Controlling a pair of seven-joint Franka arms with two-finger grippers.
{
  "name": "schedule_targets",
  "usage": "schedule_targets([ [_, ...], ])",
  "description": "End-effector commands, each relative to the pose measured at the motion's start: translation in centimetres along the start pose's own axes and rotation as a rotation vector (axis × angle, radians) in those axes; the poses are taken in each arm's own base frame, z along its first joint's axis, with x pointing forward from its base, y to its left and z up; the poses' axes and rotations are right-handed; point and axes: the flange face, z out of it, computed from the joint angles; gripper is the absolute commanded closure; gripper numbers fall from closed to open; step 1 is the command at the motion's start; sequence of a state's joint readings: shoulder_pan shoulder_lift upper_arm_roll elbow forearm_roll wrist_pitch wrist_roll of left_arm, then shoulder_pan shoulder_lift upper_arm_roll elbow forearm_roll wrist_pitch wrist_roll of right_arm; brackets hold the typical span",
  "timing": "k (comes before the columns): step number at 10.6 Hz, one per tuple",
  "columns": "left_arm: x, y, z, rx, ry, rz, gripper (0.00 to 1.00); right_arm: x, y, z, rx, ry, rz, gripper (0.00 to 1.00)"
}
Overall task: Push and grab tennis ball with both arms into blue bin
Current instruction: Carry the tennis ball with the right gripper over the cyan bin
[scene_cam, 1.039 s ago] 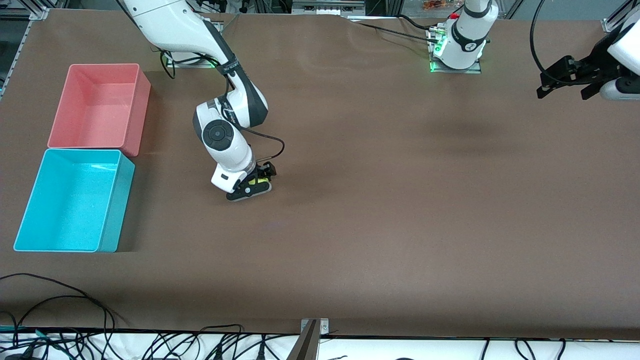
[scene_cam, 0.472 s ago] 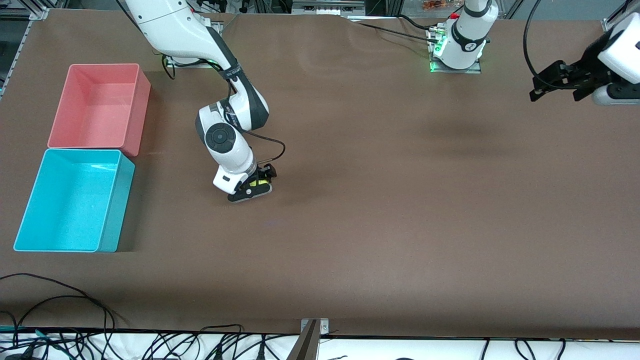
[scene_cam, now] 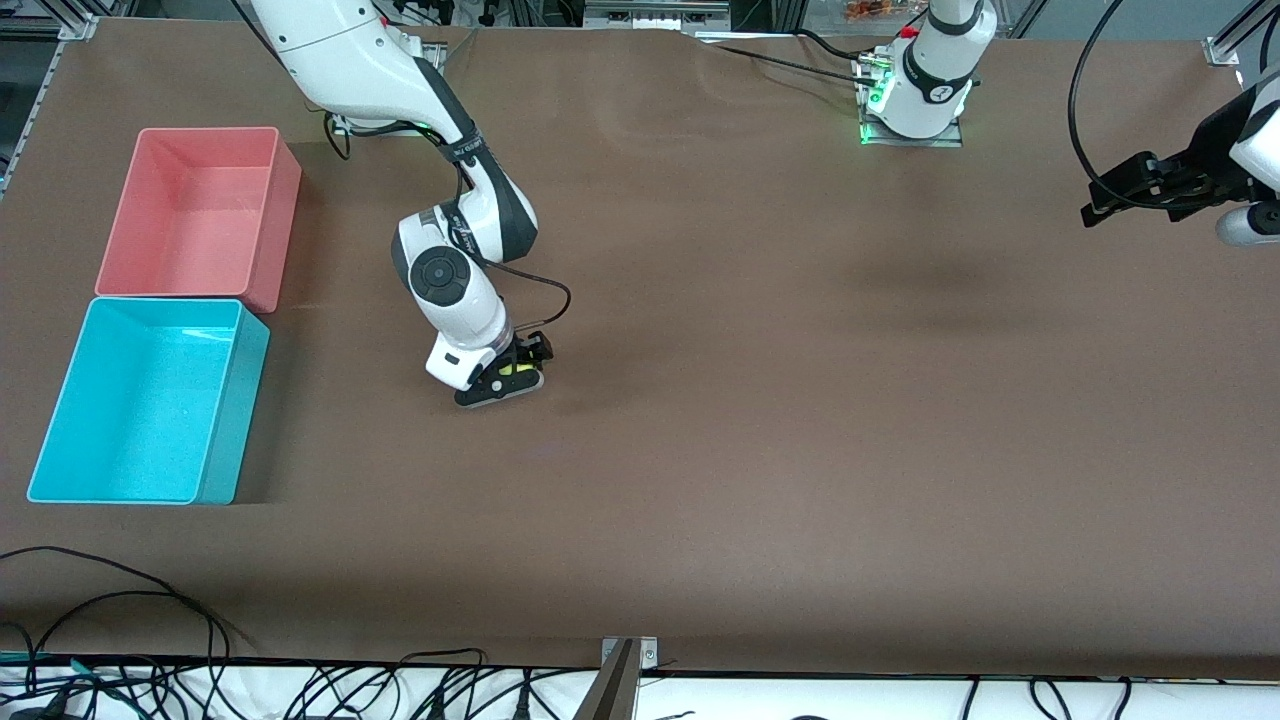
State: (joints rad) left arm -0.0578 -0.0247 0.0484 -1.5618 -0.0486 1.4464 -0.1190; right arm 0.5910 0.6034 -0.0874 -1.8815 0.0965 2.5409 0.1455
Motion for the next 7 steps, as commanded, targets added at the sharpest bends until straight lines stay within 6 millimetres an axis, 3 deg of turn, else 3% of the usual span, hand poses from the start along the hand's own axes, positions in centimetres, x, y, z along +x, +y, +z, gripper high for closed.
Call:
schedule_targets([
  [1, 0.0, 0.9, -0.9, -0.011, -0.005, 0.004, 0.0, -0.1, -0.6, -0.2, 0.0, 0.005, 0.017, 0.14],
  [2, 0.0, 0.9, -0.9, -0.008, -0.005, 0.004, 0.0, -0.1, -0.6, -0.3, 0.001, 0.005, 0.021, 0.31],
  [5, 0.5, 0.6, -0.2, 0.008, -0.016, 0.004, 0.0, 0.2, -0.7, -1.3, 0.005, 0.018, 0.069, 0.63],
  [7, 0.5, 0.6, -0.3, 0.007, -0.015, 0.008, 0.0, 0.9, 0.1, -3.5, 0.006, 0.014, 0.077, 0.67],
])
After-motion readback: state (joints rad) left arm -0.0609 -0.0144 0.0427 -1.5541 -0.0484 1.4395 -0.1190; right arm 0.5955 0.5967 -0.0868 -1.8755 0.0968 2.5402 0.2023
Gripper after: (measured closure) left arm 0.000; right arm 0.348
